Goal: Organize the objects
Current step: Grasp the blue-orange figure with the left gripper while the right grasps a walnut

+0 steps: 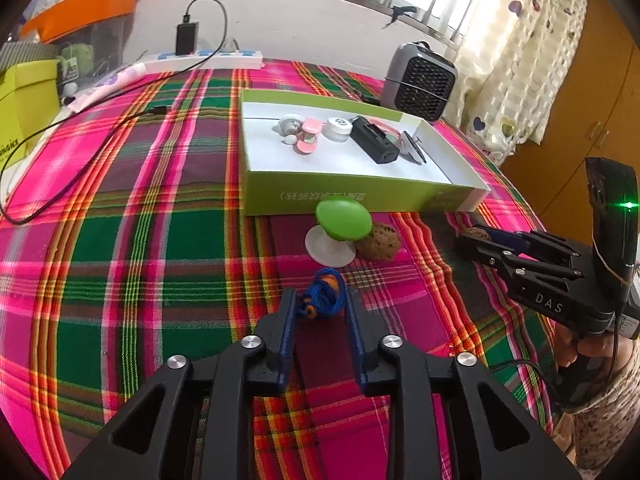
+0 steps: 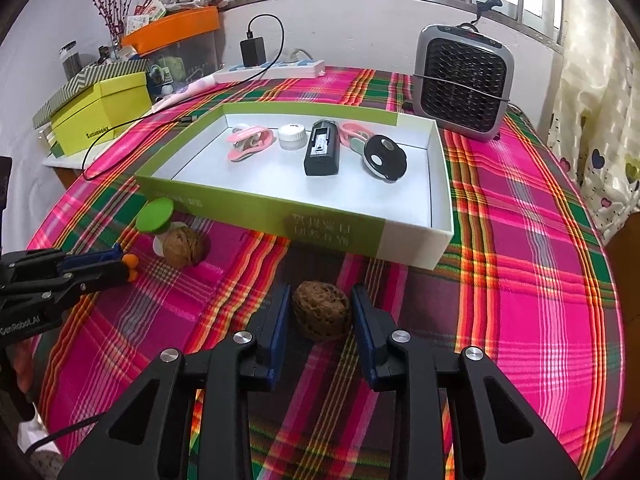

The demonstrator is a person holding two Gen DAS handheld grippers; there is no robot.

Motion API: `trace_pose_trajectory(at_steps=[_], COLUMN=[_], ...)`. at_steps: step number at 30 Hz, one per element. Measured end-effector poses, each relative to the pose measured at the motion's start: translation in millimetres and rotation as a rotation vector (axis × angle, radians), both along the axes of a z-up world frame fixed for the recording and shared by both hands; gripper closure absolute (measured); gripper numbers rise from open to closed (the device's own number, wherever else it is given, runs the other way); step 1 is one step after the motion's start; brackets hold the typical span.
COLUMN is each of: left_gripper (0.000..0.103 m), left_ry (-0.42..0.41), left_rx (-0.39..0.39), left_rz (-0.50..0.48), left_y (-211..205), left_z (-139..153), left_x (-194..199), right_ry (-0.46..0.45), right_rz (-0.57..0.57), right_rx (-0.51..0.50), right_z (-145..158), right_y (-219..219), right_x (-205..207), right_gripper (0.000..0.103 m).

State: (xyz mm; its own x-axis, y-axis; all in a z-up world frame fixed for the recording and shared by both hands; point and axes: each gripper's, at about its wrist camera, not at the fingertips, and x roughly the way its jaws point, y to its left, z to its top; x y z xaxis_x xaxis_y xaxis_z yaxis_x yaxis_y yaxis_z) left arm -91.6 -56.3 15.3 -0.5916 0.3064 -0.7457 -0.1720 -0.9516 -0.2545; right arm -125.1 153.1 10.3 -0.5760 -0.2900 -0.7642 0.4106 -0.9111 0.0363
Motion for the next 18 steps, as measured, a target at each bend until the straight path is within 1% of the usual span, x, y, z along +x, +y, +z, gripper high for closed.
trace_pose_trajectory(at_steps=[2,4,7,14,18], left_gripper=[0.071,0.068,0.068,0.068,0.068], left_ry=[0.006,0.016,0.029,0.036,0.036], left_rx=[-0.009,-0.033,-0.061,-0.090,-0.092], left_rz=[-0.015,-0.030,-0.034,-0.029,-0.027], left_y=[3,8,12,14,14], left_z=[1,1,1,0,0], left_x=[0,0,-3,-10,-11], right_ry=[0.001,0.001,0.002,0.003,0.002], right_rz=[-0.002,0.000,0.001,0.003,0.003], right_rx=[0.001,0.001,0.004,0.007,0.006], right_z=[0,0,0,0,-1], right_y=[0,0,0,-1,-1], right_x=[0,0,1,1,1], right_gripper=[0.072,0.072,0.072,0.072,0.072])
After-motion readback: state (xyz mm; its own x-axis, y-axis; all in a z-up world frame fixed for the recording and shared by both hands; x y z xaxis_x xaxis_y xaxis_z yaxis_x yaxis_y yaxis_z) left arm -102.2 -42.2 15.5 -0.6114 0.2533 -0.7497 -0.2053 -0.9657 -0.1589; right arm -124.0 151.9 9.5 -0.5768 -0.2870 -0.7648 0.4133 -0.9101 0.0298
